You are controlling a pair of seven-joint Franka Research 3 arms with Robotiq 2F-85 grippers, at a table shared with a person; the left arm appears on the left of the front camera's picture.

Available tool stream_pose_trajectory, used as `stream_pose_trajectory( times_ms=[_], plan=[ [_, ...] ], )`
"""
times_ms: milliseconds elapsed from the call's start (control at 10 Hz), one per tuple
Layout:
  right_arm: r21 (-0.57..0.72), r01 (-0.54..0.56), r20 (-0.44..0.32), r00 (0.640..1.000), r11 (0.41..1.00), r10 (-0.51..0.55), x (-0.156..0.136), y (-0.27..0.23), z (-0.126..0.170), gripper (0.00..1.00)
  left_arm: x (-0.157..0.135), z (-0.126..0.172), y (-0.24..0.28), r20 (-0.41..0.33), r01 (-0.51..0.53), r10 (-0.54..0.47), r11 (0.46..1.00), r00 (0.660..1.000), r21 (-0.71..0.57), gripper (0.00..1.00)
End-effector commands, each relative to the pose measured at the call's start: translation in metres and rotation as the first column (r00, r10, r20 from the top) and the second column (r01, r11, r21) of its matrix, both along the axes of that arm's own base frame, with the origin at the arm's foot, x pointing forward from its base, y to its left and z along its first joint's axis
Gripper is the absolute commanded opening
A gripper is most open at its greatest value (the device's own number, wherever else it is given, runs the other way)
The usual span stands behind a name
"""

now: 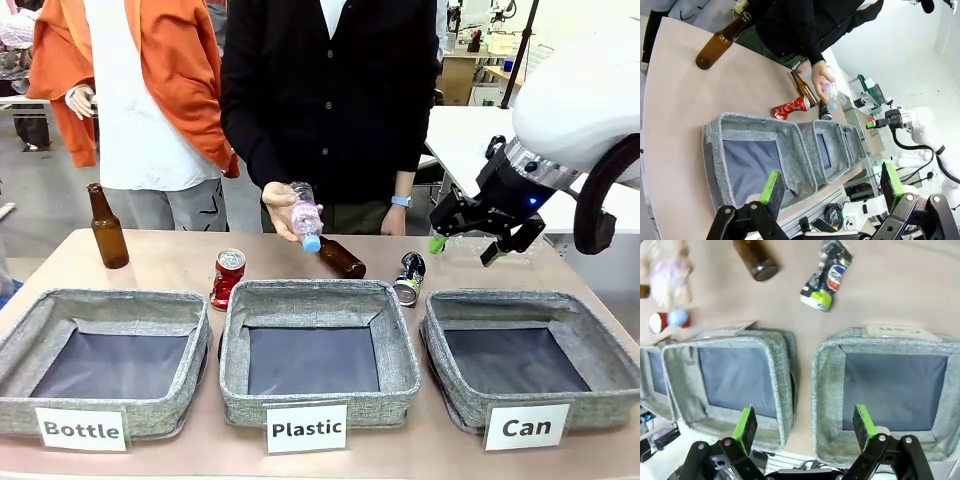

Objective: Sort the can waste into the basket.
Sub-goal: Pick up the can waste from the table and place it in the right Fabric basket.

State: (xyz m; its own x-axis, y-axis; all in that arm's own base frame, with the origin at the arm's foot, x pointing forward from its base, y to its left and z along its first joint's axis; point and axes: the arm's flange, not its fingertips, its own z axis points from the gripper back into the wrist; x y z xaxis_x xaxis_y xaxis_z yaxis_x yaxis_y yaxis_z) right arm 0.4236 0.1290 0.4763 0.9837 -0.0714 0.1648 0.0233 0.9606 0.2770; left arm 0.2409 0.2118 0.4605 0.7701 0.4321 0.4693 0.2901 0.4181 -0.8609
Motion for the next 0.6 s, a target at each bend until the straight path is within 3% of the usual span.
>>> stream_pose_trajectory(
  times_ms=[0, 200, 300, 400, 500],
  plan=[
    [-0.072, 0.111, -0.041, 0.993, 0.991, -0.114, 0.043, 0.017, -0.001, 1.0, 0.001, 0.002, 0.002, 0.028, 0.004, -0.004, 1.0, 1.0, -0.003, 1.0],
    [-0.106, 0.187, -0.062, 0.979, 0.977, -0.194, 0.083, 0.013, -0.009, 1.0, 0.001, 0.002, 0.002, 0.028, 0.004, -0.004, 1.0, 1.0, -0.003, 1.0],
    [-0.014, 0.166, -0.082, 0.983, 0.986, -0.166, 0.087, -0.006, -0.009, 1.0, 0.001, 0.002, 0.002, 0.028, 0.004, -0.004, 1.0, 1.0, -0.003, 1.0],
    [0.076, 0.115, -0.116, 0.988, 0.99, -0.105, 0.076, -0.035, -0.004, 1.0, 0.001, 0.002, 0.002, 0.028, 0.004, -0.004, 1.0, 1.0, -0.003, 1.0],
    [0.158, 0.136, -0.145, 0.983, 0.978, -0.113, 0.059, -0.075, 0.003, 1.0, 0.001, 0.002, 0.002, 0.028, 0.004, -0.004, 1.0, 1.0, -0.003, 1.0]
  ],
)
